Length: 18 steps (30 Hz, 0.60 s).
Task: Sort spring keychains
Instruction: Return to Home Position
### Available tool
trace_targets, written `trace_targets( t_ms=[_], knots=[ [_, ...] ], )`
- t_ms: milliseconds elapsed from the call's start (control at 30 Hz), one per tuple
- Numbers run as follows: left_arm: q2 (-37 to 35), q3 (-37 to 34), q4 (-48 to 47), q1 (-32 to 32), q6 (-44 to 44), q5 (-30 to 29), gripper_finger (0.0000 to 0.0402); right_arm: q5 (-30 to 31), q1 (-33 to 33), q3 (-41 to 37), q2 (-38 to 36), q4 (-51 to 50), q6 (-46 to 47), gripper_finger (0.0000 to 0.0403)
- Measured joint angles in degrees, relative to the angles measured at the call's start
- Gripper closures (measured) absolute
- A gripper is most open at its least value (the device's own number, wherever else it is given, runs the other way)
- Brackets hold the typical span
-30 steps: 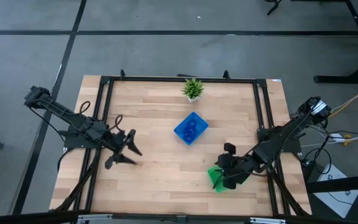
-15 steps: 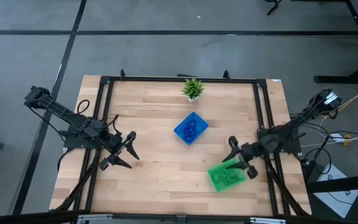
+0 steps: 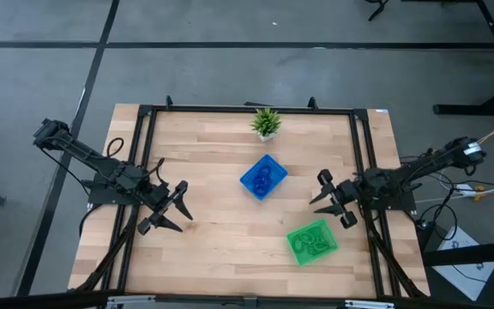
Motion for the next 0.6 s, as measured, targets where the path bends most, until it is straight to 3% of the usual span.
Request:
trace_targets(
  t_ms=[167, 367, 600],
  knots=[
    [-0.02, 0.0, 0.0, 0.0, -0.09, 0.0, 0.0203, -0.22, -3.52, 0.0, -8.75, -10.79, -1.05, 0.0267],
    [-0.02, 0.0, 0.0, 0.0, -0.11, 0.0, 0.0203, 6.99, -4.32, 0.0, -19.49, -27.92, -1.72, 0.0267],
    [-0.02, 0.0, 0.0, 0.0, -0.07, -1.06, 0.0203, 8.79, -4.29, 0.0, -29.61, -41.41, -1.7, 0.0267]
  ],
)
